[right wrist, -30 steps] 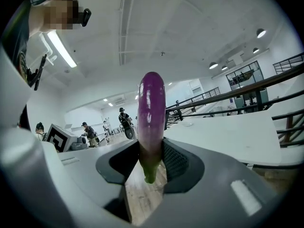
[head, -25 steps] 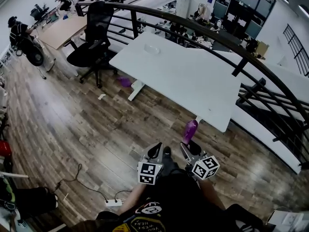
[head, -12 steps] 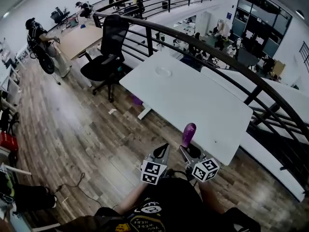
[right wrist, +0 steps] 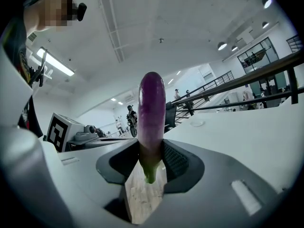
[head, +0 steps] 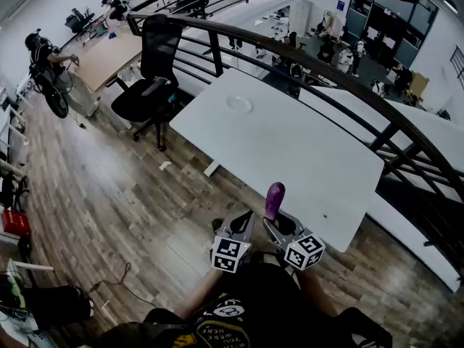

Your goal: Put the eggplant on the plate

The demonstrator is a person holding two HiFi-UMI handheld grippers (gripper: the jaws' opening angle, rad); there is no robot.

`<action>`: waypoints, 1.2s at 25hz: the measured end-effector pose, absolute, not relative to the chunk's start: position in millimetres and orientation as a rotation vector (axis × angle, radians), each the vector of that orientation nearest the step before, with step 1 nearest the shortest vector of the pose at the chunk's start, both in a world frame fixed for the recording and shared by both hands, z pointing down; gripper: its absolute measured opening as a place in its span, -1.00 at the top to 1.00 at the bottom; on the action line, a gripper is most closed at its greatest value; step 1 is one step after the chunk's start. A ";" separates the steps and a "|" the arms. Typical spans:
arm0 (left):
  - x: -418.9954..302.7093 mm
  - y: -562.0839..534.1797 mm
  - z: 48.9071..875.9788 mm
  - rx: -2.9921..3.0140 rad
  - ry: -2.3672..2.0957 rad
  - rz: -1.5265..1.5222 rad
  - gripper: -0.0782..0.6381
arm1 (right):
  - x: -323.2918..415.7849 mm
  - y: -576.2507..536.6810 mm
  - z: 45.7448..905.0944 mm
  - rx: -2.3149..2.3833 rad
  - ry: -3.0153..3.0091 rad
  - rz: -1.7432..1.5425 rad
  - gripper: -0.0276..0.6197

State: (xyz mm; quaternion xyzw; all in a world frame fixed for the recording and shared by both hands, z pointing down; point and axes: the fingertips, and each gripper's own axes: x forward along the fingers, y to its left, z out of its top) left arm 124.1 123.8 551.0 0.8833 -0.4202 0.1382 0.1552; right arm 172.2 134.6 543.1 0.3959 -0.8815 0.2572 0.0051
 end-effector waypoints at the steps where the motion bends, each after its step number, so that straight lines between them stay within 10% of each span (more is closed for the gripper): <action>1: 124.3 115.7 552.3 2.534 -1.188 0.394 0.77 | 172.6 126.4 546.9 1.255 -2.745 0.816 0.43; 30: -55.7 -172.2 561.1 2.458 -1.184 0.275 0.77 | 22.8 -149.9 556.2 1.256 -2.626 0.718 0.43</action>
